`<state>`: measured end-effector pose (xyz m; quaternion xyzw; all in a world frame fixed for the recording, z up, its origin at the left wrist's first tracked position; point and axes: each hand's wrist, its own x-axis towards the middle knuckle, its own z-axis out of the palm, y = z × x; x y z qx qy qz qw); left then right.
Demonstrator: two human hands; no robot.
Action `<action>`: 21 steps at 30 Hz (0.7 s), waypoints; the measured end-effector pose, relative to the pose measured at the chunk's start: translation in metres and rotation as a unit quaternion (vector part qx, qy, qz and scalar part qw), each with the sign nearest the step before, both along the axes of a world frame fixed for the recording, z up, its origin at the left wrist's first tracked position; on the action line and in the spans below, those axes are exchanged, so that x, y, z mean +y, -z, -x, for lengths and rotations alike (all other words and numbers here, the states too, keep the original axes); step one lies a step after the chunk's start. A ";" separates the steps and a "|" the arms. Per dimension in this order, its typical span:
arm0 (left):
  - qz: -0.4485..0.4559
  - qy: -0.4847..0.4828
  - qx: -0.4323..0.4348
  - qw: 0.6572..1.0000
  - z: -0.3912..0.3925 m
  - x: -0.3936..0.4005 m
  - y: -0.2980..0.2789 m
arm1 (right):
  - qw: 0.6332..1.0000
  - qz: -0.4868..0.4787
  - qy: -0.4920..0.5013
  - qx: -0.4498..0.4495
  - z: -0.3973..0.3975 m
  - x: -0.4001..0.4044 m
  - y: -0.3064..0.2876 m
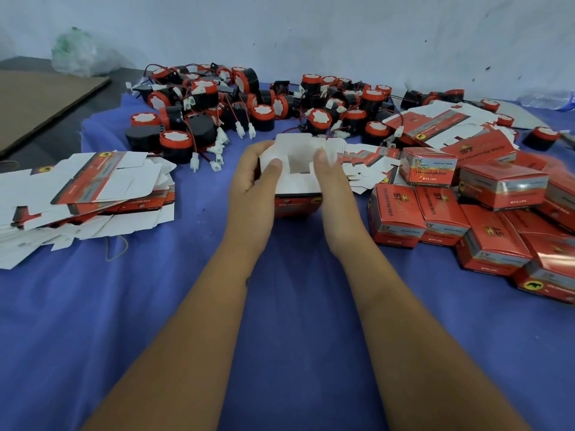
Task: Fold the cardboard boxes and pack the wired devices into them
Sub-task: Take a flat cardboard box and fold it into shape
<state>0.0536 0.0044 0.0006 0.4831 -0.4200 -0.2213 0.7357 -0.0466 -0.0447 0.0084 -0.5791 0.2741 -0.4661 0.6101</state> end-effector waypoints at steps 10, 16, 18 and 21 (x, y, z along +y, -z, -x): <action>-0.031 0.006 0.092 0.995 -0.007 -0.004 -0.001 | 0.999 -0.033 -0.027 0.009 -0.001 -0.010 -0.005; -0.015 0.020 0.087 0.996 -0.004 -0.001 -0.003 | 0.999 0.042 -0.019 -0.028 0.000 -0.005 -0.003; -0.012 0.019 0.094 0.995 -0.005 -0.001 -0.003 | 0.998 0.060 0.001 -0.019 0.000 -0.001 -0.005; -0.008 0.044 0.121 0.992 -0.008 0.001 -0.002 | 0.999 0.047 0.024 -0.003 0.000 -0.001 -0.007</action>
